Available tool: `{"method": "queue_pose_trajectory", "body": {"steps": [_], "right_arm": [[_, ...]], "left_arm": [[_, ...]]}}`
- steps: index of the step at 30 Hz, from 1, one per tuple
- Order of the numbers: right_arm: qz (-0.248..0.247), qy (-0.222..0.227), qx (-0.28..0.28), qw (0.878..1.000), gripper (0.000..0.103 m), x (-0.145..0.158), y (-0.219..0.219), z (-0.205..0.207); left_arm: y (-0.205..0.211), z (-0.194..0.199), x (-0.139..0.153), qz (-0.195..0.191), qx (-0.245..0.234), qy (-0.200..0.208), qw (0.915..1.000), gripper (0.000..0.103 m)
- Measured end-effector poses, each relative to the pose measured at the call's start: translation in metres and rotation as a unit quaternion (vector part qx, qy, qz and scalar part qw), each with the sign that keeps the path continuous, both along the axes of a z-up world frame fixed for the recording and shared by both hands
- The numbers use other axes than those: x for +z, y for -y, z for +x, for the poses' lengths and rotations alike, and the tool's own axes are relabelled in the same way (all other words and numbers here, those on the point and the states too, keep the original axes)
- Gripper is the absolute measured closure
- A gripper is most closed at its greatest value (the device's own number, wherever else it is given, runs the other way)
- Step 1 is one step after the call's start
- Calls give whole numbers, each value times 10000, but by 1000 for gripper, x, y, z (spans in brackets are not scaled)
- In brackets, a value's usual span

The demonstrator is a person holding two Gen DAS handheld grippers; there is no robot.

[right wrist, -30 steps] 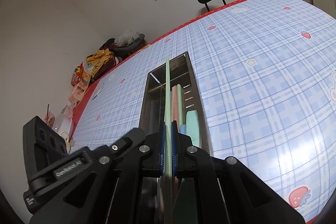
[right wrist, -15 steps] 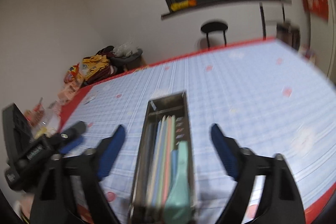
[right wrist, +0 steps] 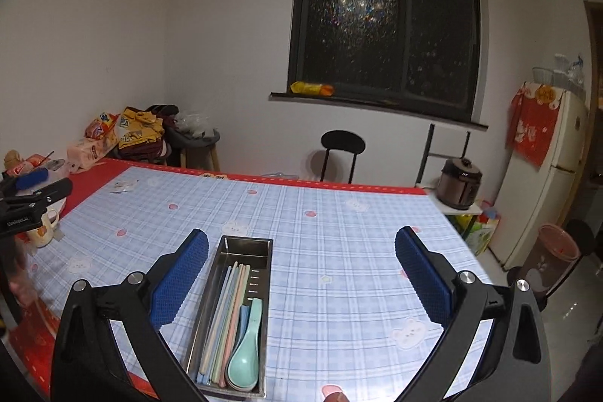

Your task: Organize utensils

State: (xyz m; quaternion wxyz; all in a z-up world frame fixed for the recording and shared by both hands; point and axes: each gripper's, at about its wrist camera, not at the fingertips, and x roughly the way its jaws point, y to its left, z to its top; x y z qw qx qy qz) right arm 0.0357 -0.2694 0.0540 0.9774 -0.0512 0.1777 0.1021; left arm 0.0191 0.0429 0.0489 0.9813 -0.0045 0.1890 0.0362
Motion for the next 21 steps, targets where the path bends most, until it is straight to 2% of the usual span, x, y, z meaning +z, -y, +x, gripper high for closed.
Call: {"method": "queue_pose_trajectory", "body": {"steps": [3,6,21], "right_arm": [[-117,56,-111,9999,6,5,-1,-11],[-149,11,-116,9998,6,5,-6,-19],[-345,73,-248,9991,6,-4,-26,-42]], "left_arm": [[2,-13,9,334,15,106,9994,6],[3,-24,12,443,6,208,9988,6],[12,-35,-1,297,-344,10,9990,6]]}}
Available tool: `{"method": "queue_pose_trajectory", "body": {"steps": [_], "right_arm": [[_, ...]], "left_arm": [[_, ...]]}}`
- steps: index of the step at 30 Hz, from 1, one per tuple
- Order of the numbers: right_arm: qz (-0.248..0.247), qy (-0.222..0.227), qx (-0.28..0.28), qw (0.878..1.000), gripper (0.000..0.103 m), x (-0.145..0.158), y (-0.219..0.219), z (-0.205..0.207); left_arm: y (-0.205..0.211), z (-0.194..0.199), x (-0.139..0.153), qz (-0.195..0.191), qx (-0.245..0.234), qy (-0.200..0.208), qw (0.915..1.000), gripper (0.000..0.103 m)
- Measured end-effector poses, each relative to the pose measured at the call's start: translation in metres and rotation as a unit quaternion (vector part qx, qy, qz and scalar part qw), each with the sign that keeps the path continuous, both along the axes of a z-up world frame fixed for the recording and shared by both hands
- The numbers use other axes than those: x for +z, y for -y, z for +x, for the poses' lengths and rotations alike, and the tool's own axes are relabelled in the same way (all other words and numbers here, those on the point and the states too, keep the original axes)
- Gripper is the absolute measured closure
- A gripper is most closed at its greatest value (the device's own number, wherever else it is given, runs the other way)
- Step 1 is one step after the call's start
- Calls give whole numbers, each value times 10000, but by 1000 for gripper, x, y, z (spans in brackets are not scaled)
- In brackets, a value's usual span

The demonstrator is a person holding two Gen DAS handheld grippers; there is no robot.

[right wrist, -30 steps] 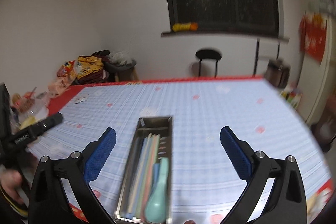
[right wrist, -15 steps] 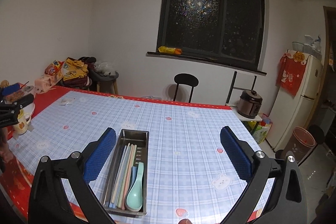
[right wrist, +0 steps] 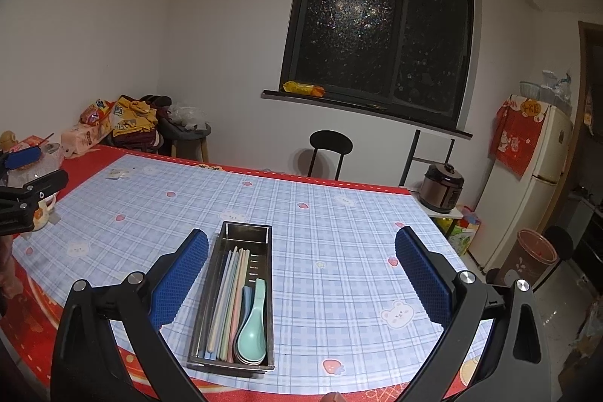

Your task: Organize utensils

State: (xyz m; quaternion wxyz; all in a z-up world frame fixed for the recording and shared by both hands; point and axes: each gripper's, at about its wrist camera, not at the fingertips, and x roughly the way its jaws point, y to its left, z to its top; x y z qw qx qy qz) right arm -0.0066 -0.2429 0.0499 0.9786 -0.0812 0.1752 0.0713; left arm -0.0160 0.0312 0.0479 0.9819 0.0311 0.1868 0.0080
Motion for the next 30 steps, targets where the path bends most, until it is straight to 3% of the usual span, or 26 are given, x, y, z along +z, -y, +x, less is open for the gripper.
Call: {"method": "queue_pose_trajectory", "body": {"steps": [30], "right_arm": [[72,-77,-322,9994,6,-7,7,9]], "left_arm": [[25,5,-8,230,-224,-88,9994,6]]}}
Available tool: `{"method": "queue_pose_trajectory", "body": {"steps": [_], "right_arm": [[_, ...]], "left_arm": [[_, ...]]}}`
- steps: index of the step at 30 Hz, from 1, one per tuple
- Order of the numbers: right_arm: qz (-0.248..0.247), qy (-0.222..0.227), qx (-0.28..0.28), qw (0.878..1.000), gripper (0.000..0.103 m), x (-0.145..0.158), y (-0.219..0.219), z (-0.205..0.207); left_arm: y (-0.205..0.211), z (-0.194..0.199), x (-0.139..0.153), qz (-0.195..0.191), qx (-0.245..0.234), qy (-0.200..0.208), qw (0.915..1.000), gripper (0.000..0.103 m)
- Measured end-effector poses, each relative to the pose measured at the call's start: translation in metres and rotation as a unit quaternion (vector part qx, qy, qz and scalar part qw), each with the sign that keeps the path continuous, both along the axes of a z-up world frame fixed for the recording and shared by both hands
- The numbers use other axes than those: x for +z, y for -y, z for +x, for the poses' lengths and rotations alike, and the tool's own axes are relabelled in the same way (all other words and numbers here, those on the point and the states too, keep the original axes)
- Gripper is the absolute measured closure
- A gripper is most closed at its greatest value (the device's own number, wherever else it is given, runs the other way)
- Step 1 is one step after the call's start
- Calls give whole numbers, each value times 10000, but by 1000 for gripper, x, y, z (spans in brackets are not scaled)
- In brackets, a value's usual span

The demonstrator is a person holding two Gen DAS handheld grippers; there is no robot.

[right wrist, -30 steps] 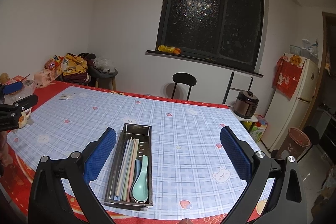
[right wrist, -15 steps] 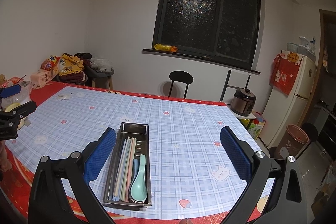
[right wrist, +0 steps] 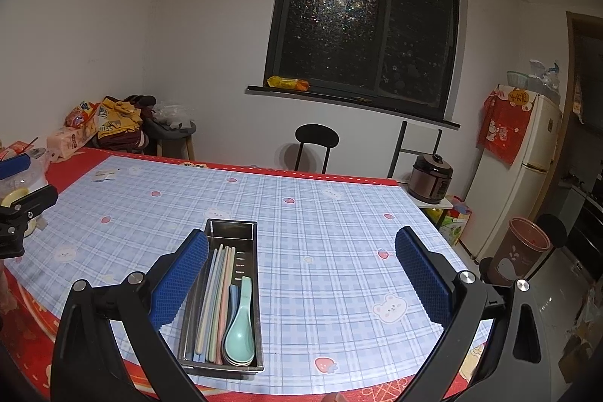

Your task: Organize utensils

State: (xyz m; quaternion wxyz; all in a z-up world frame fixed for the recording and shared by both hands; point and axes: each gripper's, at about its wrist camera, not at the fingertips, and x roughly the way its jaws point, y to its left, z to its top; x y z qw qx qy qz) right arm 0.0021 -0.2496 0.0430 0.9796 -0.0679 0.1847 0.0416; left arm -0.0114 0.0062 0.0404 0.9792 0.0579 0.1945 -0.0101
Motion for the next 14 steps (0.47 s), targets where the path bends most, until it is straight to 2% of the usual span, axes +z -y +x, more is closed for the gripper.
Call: {"method": "queue_pose_trajectory", "body": {"steps": [14], "right_arm": [[45,-64,-104,9999,6,-5,10,5]], "left_arm": [[5,2,-1,56,42,-4,10000,6]]}}
